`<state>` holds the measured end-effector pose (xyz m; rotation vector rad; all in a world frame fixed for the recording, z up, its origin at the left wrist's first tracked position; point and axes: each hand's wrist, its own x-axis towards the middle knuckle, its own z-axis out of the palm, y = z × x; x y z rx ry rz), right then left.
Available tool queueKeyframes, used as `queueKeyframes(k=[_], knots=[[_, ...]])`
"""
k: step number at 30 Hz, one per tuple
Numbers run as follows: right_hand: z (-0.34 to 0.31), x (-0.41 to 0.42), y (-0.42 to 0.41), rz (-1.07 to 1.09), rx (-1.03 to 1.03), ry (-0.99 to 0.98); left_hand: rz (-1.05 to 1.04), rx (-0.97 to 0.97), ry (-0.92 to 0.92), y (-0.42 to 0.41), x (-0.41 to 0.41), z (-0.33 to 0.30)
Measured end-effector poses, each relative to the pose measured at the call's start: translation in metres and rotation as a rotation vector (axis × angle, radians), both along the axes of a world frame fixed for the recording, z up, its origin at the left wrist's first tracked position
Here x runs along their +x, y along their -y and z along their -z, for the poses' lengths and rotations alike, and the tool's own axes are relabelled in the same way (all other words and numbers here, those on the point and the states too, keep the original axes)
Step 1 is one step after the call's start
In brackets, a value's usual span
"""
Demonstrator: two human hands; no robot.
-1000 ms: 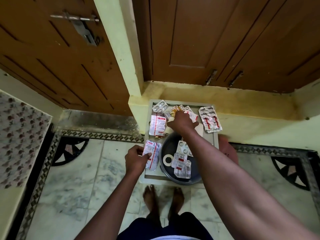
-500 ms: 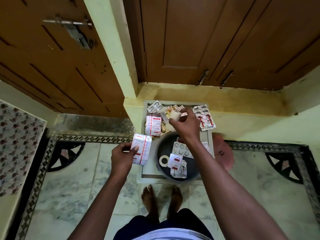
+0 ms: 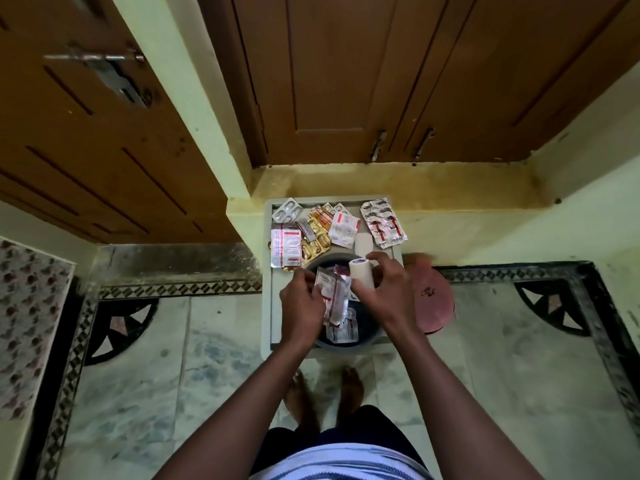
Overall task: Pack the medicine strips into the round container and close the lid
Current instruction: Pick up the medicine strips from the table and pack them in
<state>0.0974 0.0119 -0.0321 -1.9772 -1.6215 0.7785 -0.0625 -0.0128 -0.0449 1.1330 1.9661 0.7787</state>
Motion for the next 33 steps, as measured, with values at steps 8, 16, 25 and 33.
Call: queueKeyframes(k=[8,16,25,33], knots=[[0.009,-0.005,0.010,-0.100,-0.126,0.442,0.353,0.125,-0.355,0.006,0.011,0.017],[0.017,-0.013,0.016,-0.171,-0.159,0.734,0.718,0.180,-0.603,0.009,-0.009,0.042],[0.022,-0.012,-0.011,-0.134,0.037,0.550,-0.048,0.207,-0.279,-0.050,-0.039,0.014],[0.044,-0.008,-0.034,-0.158,-0.017,0.408,-0.098,-0.232,-0.297,-0.106,-0.070,0.048]])
